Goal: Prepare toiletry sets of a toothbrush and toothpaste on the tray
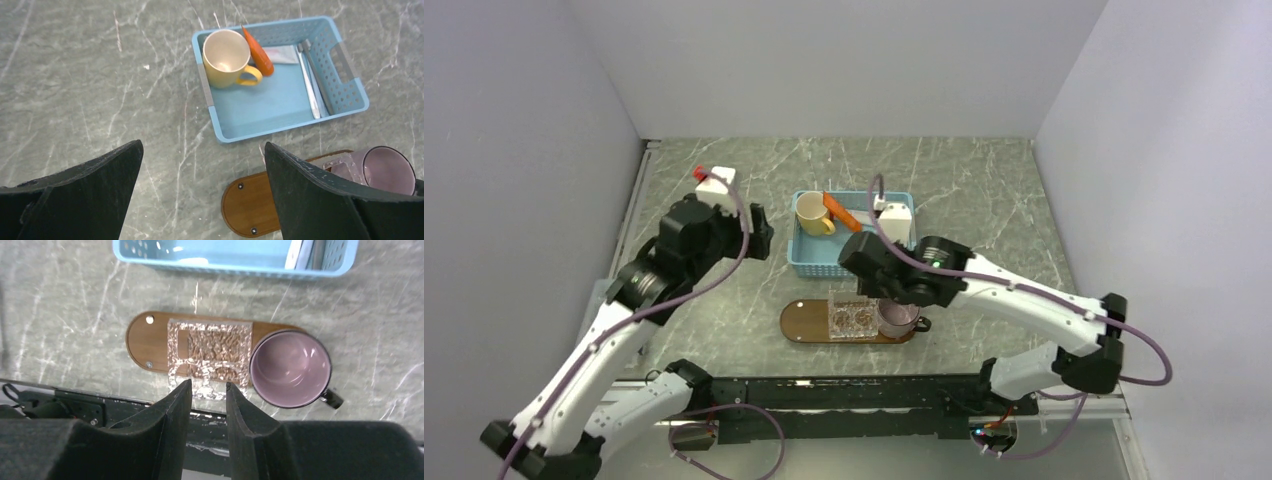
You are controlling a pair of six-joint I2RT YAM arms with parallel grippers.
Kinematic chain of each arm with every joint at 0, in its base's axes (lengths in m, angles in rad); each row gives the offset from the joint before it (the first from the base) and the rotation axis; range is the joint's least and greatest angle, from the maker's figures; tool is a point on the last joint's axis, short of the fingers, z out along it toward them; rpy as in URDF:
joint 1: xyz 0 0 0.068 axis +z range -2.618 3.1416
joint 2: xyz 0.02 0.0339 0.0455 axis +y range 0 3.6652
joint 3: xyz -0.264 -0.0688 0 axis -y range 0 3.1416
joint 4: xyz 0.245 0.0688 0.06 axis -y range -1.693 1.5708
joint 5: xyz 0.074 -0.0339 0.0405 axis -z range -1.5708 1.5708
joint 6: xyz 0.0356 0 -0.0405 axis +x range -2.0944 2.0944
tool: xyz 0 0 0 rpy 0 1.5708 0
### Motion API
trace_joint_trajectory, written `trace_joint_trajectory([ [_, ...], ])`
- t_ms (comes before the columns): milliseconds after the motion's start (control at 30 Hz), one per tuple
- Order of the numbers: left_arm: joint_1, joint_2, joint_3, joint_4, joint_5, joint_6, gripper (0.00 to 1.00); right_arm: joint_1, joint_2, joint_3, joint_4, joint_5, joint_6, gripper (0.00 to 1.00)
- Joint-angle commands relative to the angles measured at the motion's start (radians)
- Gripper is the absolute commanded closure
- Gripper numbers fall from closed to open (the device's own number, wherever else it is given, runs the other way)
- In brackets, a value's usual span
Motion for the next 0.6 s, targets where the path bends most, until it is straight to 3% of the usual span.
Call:
trace_joint_trajectory([
  [0, 0.004, 0.129, 0.112, -0.046, 0.061, -0.032, 0.01, -0.062, -0.107, -0.025, 0.076, 0.010, -0.202, 0.66],
  [200, 0.013, 0.334, 0.224, -0.085, 0.089, -0.046, 0.01, -0.153, -0.173, -0.064, 0.120, -0.013, -0.340, 0.68],
  [567, 0.106, 0.690, 0.410, -0.147, 0.224, -0.061, 0.05, -0.184, -0.266, -0.196, 0.202, -0.065, -0.409, 0.69],
])
